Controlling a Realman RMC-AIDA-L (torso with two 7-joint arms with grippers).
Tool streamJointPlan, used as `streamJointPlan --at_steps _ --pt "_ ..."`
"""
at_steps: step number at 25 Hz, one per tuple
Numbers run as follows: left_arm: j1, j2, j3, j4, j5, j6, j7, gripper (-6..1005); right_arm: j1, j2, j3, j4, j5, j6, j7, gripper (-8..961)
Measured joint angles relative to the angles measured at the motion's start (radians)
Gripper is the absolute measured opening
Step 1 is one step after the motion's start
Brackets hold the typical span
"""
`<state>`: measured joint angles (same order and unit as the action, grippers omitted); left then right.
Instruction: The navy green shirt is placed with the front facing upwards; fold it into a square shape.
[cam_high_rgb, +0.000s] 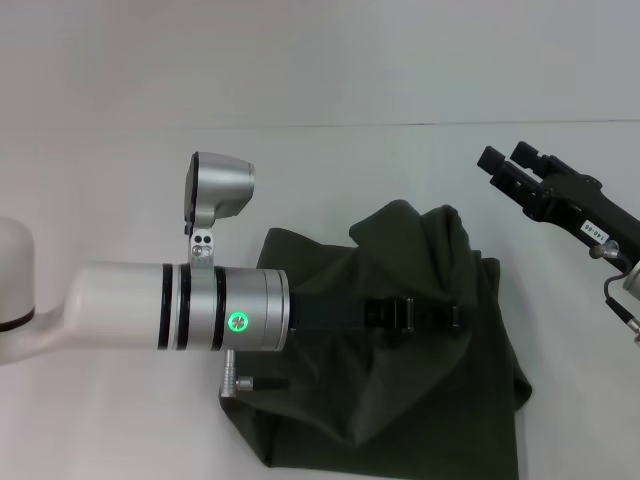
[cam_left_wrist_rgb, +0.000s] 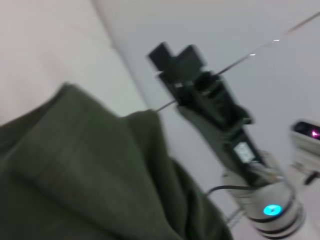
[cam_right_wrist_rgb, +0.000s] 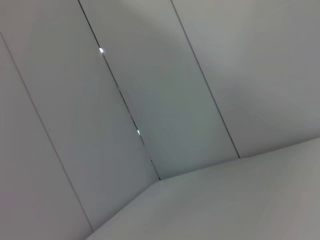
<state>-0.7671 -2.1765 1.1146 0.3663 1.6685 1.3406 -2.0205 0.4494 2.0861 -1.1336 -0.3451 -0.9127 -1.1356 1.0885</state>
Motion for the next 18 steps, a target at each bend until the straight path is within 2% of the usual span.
streamJointPlan --at_steps 4,12,18 --pt "0.004 0.000 0.002 -0.024 -0.066 0.061 0.086 293 0.000 0.001 0.013 0.000 0.000 -0.012 -0.003 665" --pt "0.014 0.001 -0.003 -0.017 -0.103 0.120 0.105 462 0.000 0.003 0.021 0.005 0.000 -0.030 -0.018 665" --pt "0.022 0.011 0.030 0.002 -0.094 0.140 0.106 746 -0.001 0.001 0.023 0.011 -0.004 -0.037 -0.016 666"
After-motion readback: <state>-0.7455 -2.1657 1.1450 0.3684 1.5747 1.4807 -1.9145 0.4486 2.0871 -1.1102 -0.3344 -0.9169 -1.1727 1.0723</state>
